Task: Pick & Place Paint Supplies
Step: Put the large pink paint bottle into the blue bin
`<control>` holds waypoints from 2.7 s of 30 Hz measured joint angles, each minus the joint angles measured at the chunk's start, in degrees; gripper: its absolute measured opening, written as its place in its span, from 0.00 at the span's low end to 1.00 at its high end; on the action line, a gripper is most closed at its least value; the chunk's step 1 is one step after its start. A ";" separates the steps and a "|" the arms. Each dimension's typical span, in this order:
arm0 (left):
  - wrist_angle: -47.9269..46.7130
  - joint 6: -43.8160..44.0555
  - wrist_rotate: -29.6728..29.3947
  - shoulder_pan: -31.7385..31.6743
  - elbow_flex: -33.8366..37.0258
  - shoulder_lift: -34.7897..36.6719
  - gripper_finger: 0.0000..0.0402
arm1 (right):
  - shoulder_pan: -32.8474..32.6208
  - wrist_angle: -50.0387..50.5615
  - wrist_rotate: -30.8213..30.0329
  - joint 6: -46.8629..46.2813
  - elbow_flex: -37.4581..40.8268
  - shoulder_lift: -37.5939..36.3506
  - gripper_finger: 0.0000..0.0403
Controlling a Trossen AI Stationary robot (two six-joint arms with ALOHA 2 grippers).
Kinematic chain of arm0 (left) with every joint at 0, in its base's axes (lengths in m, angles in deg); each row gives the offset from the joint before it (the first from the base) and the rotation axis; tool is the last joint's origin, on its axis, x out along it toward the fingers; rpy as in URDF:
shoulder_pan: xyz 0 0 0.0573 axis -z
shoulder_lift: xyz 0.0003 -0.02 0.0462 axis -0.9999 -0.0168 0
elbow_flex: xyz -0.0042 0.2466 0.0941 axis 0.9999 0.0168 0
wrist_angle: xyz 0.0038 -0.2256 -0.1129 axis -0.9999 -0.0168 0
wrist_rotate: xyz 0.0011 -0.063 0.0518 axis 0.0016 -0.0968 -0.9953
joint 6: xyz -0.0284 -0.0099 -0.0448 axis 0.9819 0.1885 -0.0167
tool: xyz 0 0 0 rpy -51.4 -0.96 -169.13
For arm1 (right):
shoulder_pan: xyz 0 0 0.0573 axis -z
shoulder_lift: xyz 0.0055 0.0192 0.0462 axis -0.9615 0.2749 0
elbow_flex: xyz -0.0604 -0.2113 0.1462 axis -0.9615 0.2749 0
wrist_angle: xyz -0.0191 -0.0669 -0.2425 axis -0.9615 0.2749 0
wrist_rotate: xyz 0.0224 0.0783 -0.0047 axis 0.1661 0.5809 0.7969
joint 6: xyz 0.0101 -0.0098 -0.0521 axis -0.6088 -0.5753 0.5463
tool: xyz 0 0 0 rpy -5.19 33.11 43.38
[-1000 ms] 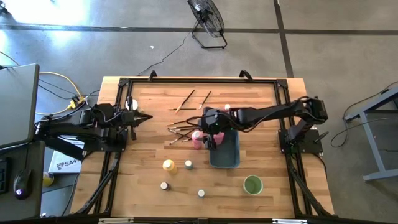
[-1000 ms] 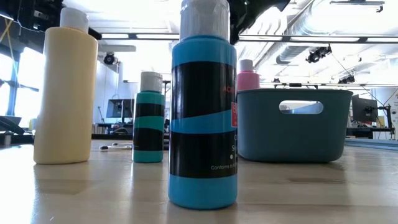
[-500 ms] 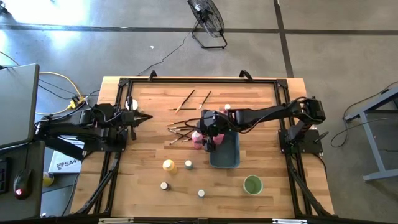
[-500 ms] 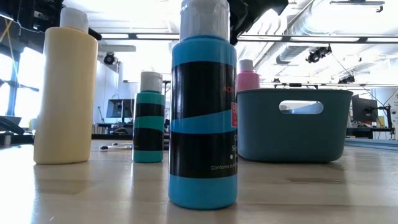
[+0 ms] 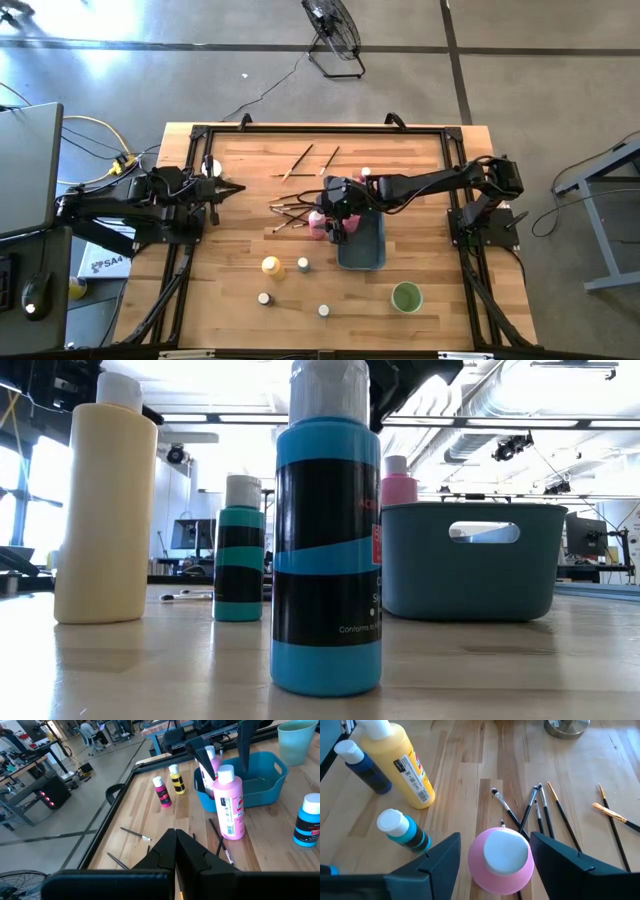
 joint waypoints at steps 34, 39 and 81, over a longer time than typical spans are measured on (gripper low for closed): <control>-0.01 0.00 0.02 0.00 0.04 0.01 0.00 | 0.07 0.48 -0.26 0.07 0.00 0.00 0.33; -0.02 0.02 0.02 0.00 0.04 0.02 0.00 | 0.04 0.50 -1.89 0.04 0.00 0.00 0.31; -0.04 0.00 0.05 0.00 0.04 0.02 0.00 | 0.04 0.98 -3.37 -0.33 0.00 0.00 0.37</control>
